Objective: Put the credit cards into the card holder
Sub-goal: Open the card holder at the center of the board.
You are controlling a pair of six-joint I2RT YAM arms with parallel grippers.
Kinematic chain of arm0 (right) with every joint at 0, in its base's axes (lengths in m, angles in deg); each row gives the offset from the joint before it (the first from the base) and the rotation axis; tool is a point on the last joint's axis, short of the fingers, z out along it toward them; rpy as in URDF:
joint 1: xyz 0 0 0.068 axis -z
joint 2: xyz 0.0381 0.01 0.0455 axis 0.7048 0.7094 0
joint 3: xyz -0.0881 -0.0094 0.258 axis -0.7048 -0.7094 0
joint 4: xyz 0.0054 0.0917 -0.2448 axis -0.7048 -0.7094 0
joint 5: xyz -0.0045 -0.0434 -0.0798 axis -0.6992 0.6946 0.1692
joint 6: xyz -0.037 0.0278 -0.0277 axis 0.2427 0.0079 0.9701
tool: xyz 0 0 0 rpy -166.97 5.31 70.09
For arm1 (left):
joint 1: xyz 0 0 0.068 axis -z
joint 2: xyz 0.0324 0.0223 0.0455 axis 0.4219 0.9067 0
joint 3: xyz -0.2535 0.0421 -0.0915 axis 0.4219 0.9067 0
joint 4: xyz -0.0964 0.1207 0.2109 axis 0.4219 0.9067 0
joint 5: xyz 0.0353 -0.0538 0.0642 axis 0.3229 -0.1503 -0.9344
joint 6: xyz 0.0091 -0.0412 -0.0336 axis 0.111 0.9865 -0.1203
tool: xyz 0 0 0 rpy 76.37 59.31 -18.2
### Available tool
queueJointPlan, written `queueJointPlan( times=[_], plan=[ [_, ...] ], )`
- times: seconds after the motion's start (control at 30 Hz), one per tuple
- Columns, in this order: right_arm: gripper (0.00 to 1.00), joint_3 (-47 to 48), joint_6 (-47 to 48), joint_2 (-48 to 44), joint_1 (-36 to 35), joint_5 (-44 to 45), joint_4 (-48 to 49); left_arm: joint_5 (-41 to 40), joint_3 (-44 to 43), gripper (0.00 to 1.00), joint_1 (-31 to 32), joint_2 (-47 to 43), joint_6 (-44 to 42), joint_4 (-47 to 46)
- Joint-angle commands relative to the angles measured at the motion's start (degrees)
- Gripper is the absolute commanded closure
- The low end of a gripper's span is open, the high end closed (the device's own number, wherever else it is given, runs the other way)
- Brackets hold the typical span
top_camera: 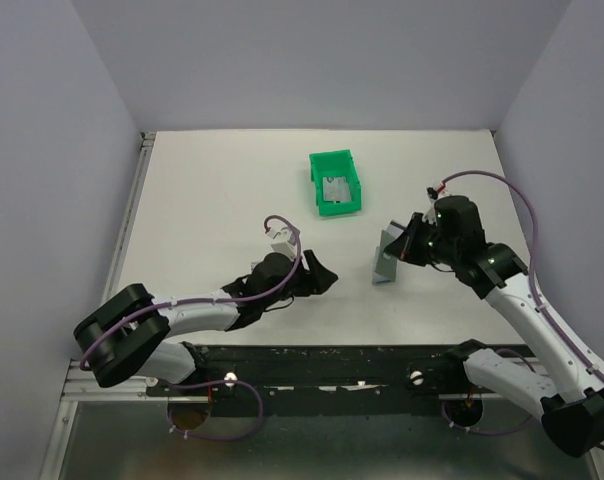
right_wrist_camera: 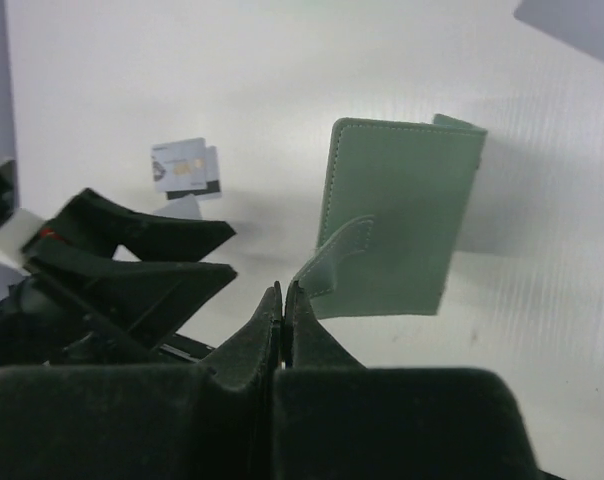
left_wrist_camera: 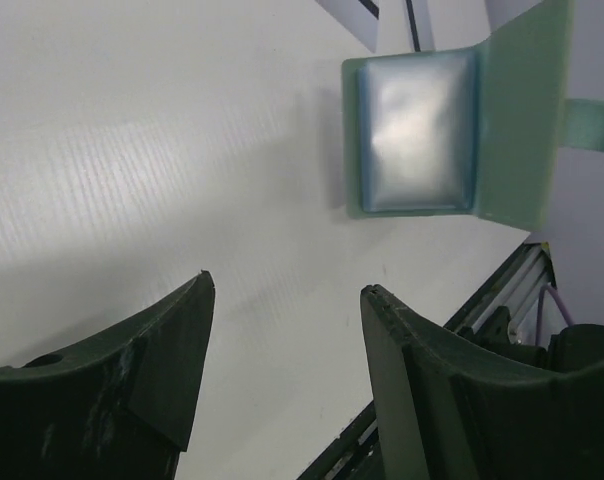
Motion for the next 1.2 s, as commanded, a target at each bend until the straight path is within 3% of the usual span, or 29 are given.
queueJointPlan(
  times=[0.0, 0.13, 0.37, 0.43, 0.63, 0.77, 0.97, 1.17],
  plan=[
    [0.99, 7.0, 3.2, -1.0, 0.3, -4.4, -4.7, 5.3, 3.2, 0.29, -2.2, 2.7, 3.6, -15.9],
    [0.99, 9.8, 2.8, -0.4, 0.3, -9.7, -5.2, 9.4, 5.9, 0.29, -3.0, 5.1, 5.8, -25.9],
    [0.99, 12.2, 1.0, -1.6, 0.3, -15.1, -4.0, 13.4, 12.7, 0.28, -4.8, 15.4, 14.4, -60.4],
    [1.0, 11.2, 0.9, -1.3, 0.3, -15.7, -4.0, 14.7, 13.1, 0.28, -5.1, 18.1, 17.1, -65.8],
    [0.99, 3.9, 1.6, 0.8, 0.3, -13.4, -1.5, 14.8, 16.2, 0.3, -4.8, 15.1, 15.5, -65.0],
    [1.0, 0.2, 2.1, 2.6, 0.3, -12.0, 0.4, 14.1, 17.1, 0.3, -4.8, 11.5, 13.6, -58.7],
    [0.99, -2.7, 1.5, 5.6, 0.3, -19.6, 6.4, 14.3, 15.8, 0.32, -4.4, 9.8, 12.0, -53.2],
    [1.0, -4.6, 0.8, 4.9, 0.3, -22.3, 9.8, 12.7, 11.6, 0.34, -3.1, 3.5, 7.4, -36.7]
  ],
)
